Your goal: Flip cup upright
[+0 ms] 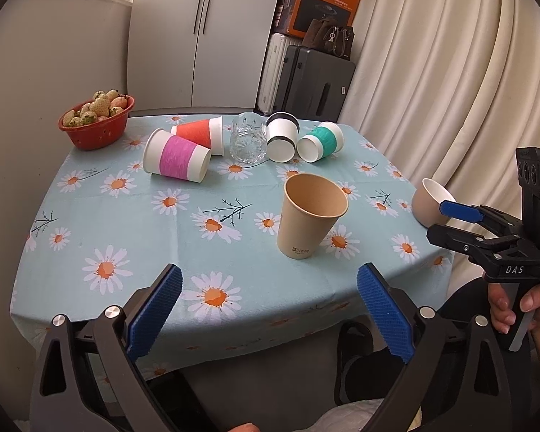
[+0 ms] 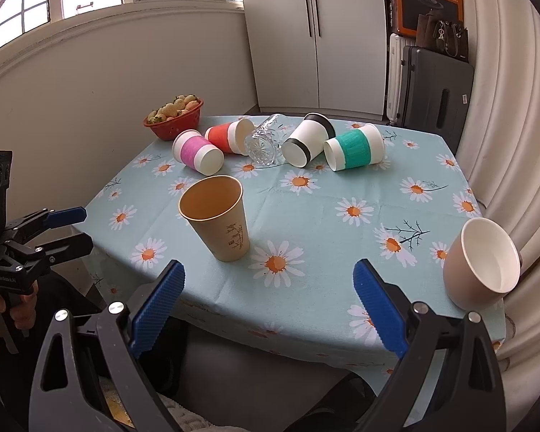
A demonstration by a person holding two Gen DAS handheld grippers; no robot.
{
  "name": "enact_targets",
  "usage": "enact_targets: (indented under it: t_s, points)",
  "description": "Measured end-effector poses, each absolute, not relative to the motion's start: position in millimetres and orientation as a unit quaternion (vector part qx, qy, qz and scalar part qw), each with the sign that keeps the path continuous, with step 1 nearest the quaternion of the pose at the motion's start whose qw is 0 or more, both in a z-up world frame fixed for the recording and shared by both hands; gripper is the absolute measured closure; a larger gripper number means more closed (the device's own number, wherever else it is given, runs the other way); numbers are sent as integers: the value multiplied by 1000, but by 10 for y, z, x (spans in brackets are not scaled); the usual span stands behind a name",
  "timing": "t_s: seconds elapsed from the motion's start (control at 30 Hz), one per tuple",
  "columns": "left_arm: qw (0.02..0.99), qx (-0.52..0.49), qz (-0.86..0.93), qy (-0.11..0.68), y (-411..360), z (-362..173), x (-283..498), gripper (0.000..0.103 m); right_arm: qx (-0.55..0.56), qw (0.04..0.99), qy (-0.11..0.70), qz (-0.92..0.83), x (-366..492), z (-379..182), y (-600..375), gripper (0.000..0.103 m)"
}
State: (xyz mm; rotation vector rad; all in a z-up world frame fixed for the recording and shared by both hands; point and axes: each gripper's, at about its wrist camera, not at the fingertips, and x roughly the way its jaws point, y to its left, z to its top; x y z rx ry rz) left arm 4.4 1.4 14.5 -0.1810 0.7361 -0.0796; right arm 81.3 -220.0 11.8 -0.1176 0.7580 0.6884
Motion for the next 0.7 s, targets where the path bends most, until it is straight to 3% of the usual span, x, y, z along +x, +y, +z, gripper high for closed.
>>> enact_targets:
  t_s: [0.7]
  points:
    - [924,-84,-25,373,3,76,77,6,-35,874,367,317,859,99,-2244,9]
